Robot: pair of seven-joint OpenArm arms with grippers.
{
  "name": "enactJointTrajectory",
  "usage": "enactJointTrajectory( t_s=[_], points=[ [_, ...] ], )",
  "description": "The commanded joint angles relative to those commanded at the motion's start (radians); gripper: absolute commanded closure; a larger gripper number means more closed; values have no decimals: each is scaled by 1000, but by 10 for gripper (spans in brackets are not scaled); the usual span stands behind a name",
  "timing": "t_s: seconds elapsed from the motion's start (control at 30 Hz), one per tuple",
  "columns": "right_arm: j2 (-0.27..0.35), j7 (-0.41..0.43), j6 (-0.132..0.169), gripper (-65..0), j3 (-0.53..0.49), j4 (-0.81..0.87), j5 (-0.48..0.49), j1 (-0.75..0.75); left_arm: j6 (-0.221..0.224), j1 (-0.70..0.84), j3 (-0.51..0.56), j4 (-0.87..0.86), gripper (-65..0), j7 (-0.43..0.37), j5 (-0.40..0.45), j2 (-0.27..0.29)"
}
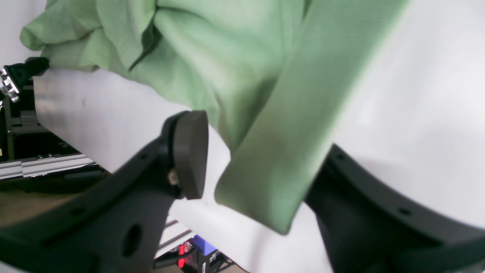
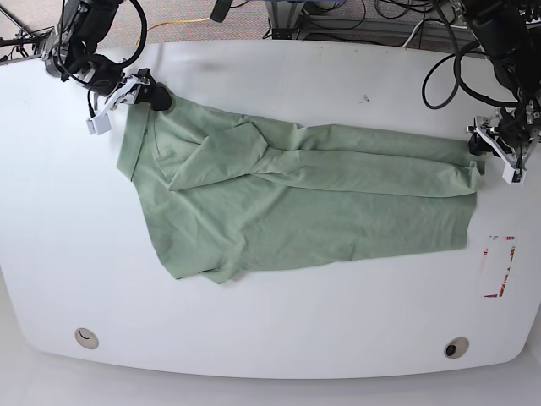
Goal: Fold the T-shirt properly
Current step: 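Drag the shirt with both grippers to straighten it flat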
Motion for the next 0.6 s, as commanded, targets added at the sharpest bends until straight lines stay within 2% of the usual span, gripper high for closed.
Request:
enactJointTrajectory(
  t_s=[0.03,0.07,0.17,0.3,0.37,0.6],
  points=[
    [0,0,0,-290,0,0,0,2,0,0,0,-11,-90,0,0,-2],
    [0,0,0,-290,0,0,-2,3,0,0,0,-12,-68,0,0,-2],
    [2,0,0,-257,-2,0,-2,3,0,8,0,-14,-50,0,0,-3],
    [2,0,0,-57,-6,0,-2,3,0,11,-2,-14,-44,0,0,-2],
    [2,0,0,-17,-8,0,-2,2,0,26,-3,0,-24,0,0,0],
    [31,-3,0,-22,-3,3,8,-29,0,150,-3,178,-14,5,0,2]
  ],
)
